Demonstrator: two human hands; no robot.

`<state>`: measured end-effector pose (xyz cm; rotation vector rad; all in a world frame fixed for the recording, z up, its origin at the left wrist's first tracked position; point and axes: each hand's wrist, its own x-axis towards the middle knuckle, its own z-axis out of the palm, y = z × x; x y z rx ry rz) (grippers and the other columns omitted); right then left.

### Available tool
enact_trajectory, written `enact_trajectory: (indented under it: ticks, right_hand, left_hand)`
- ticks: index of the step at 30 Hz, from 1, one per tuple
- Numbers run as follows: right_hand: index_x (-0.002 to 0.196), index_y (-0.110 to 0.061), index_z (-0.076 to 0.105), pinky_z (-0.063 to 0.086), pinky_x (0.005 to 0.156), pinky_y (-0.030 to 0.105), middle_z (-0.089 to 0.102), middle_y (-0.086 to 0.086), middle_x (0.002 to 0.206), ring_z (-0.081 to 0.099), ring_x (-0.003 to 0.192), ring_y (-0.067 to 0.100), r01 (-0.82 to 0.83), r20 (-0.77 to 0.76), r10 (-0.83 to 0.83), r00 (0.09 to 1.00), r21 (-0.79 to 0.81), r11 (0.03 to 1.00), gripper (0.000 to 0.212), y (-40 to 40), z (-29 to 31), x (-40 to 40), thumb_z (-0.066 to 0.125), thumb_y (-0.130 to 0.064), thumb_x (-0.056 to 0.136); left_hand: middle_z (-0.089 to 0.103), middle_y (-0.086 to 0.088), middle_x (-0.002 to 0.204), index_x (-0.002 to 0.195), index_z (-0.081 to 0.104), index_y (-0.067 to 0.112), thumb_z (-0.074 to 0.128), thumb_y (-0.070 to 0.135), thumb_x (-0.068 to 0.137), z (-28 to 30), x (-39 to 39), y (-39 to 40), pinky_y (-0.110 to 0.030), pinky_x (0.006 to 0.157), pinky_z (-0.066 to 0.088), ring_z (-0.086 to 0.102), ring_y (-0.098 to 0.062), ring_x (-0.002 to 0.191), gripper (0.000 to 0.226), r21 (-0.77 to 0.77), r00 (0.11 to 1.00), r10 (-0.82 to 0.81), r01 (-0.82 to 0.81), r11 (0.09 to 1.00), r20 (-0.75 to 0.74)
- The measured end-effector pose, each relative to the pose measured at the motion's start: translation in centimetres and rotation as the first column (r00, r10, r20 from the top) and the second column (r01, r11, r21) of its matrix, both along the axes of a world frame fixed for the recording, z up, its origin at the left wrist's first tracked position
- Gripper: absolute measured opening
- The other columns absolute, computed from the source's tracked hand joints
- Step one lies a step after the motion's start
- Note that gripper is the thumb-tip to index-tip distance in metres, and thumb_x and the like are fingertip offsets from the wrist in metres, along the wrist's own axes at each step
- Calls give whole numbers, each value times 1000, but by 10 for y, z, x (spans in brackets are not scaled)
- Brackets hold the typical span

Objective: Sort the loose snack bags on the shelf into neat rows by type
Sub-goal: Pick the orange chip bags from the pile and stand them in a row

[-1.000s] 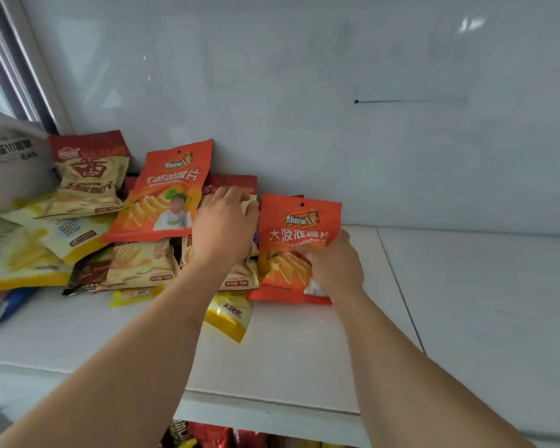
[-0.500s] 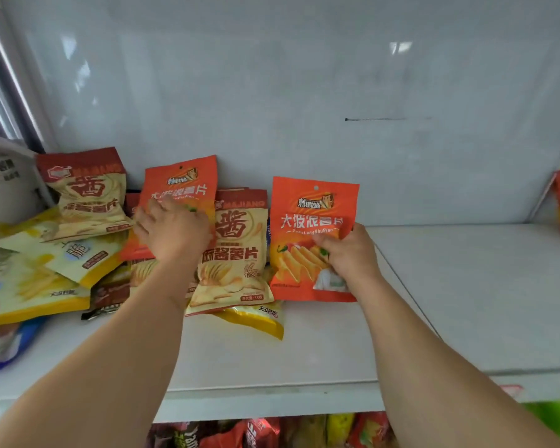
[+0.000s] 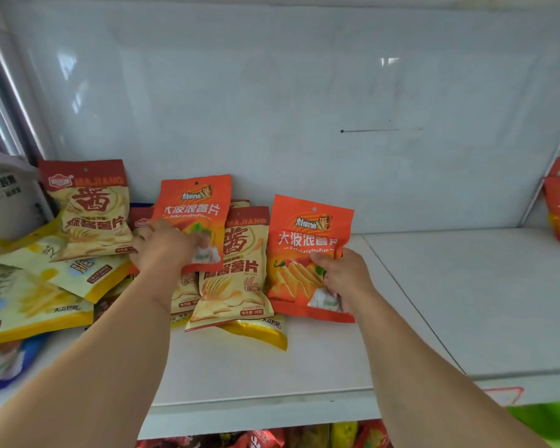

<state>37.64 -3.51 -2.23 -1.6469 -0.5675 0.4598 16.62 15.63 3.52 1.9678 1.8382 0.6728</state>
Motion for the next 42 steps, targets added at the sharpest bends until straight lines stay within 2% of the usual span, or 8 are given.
enact_trajectory:
  ticks: [6,12,18,24,27,30,37,42]
  right_hand:
    - [86,-24,70,58,88,49,77,-1,92,74,86,23,9,17,-9,1000,-8,1000,16,-2,-3,3,77,-37,81]
    - [82,-25,65,57,88,47,74,1,95,70,85,24,27,31,-27,999,6,1000,14,-5,0,0,74,-35,86]
    - [86,-25,66,56,89,53,76,2,97,72,91,28,39,30,-40,999,26,999,16,-3,-2,-7,75,-38,82]
    - [87,-24,67,57,86,46,75,-2,93,72,85,23,40,50,-44,998,71,997,17,-6,0,-7,75,-39,83]
    - [79,-23,64,48,58,30,64,-5,67,58,50,9,54,22,-57,998,124,991,16,-18,11,-5,75,-31,88]
    - [84,-14,63,40,38,20,60,-2,62,51,42,13,76,-19,-74,997,149,986,15,-41,23,3,74,-21,90]
    - [80,-8,64,39,46,28,48,3,36,43,29,17,155,-46,-150,988,133,979,20,-114,32,55,77,-22,86]
    - [87,0,71,37,47,30,47,8,44,41,35,20,237,-61,-232,971,94,967,6,-183,30,103,75,0,82]
  left_hand:
    - [13,-22,162,148,38,22,67,69,79,2,1,1,-58,120,12,9,-44,150,89,-81,998,-52,50,995,-34]
    - [41,-24,144,138,44,17,73,66,75,3,-2,-4,-52,111,28,35,-44,136,84,-7,998,-12,12,1000,58]
    - [46,-23,145,149,23,7,87,60,61,0,-12,-4,-54,106,42,46,-44,132,122,-107,947,88,-57,993,309]
    - [65,-16,122,133,45,1,88,23,74,3,-22,-11,-42,82,51,65,-37,106,76,-181,742,123,-2,983,659]
    - [74,-13,102,107,68,6,91,17,68,8,-22,-23,-46,85,59,72,-33,89,47,-206,606,100,106,973,789]
    - [75,-11,87,92,69,12,86,6,71,12,-13,-48,-41,68,61,74,-29,71,27,-163,501,-11,301,940,865]
    - [78,-14,92,107,73,7,74,-3,80,-2,46,-135,-41,66,63,76,-29,75,29,-72,347,-224,666,743,911]
    - [78,-16,99,110,72,6,69,-3,85,-17,106,-195,-38,68,62,77,-30,80,27,-121,331,-250,788,604,910]
